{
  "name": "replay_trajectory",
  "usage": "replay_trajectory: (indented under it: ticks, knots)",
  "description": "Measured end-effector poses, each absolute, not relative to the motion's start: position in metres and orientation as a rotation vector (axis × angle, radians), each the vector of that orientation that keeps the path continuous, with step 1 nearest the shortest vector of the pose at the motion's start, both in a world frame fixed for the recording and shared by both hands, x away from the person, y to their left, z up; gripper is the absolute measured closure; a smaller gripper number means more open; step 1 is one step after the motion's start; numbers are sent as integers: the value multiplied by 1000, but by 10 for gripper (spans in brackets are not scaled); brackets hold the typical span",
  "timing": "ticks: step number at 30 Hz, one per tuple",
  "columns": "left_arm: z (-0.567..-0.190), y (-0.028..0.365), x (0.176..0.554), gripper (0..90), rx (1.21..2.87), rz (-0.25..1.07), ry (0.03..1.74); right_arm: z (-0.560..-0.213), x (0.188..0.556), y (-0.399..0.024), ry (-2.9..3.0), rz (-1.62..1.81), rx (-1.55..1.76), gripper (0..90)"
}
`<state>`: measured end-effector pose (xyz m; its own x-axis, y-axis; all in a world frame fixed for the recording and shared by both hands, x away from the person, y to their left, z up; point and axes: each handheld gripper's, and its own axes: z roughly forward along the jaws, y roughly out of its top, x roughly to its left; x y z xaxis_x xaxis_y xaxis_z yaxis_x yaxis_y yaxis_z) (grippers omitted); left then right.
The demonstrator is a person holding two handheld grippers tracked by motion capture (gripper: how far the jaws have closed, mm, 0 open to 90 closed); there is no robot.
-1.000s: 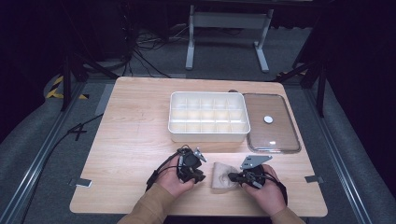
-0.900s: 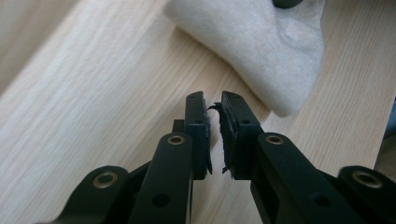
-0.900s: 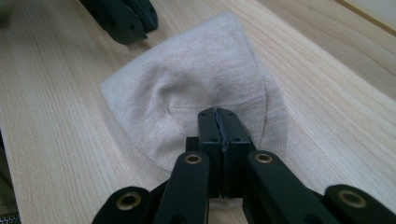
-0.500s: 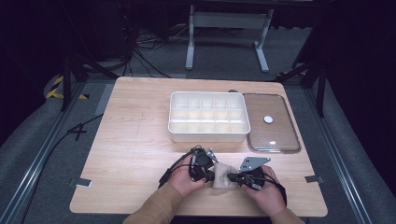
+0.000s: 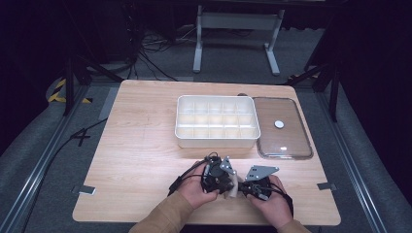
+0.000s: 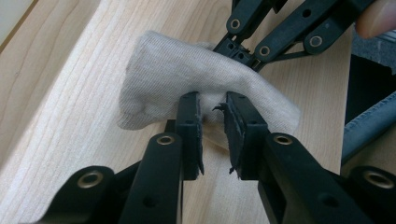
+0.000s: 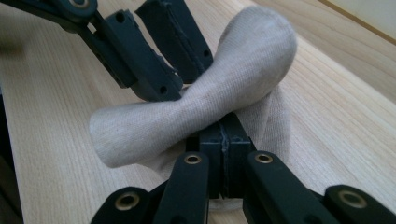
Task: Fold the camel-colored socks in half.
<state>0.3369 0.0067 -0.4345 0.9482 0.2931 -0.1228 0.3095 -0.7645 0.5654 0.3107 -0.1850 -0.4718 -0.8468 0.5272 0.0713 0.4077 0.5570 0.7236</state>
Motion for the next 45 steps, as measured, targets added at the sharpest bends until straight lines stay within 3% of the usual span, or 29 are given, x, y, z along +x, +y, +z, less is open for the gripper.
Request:
replay_trajectory:
  ticks: [11, 15, 21, 34, 45]
  knots:
    - [-434, 12, 338, 710, 2477, -27, 460, -469, 310, -189, 2628, 1195, 770, 876]
    - [-432, 15, 339, 711, 2475, -23, 483, -450, 305, -213, 2556, 1163, 820, 894]
    - [-432, 13, 338, 713, 2470, -16, 475, -455, 309, -239, 2559, 1069, 984, 898]
    - [-432, 5, 337, 715, 2459, -2, 448, -471, 308, -205, 2652, 1039, 882, 899]
    - [-440, -6, 336, 705, 2484, 8, 443, -471, 307, -205, 2658, 1053, 882, 896]
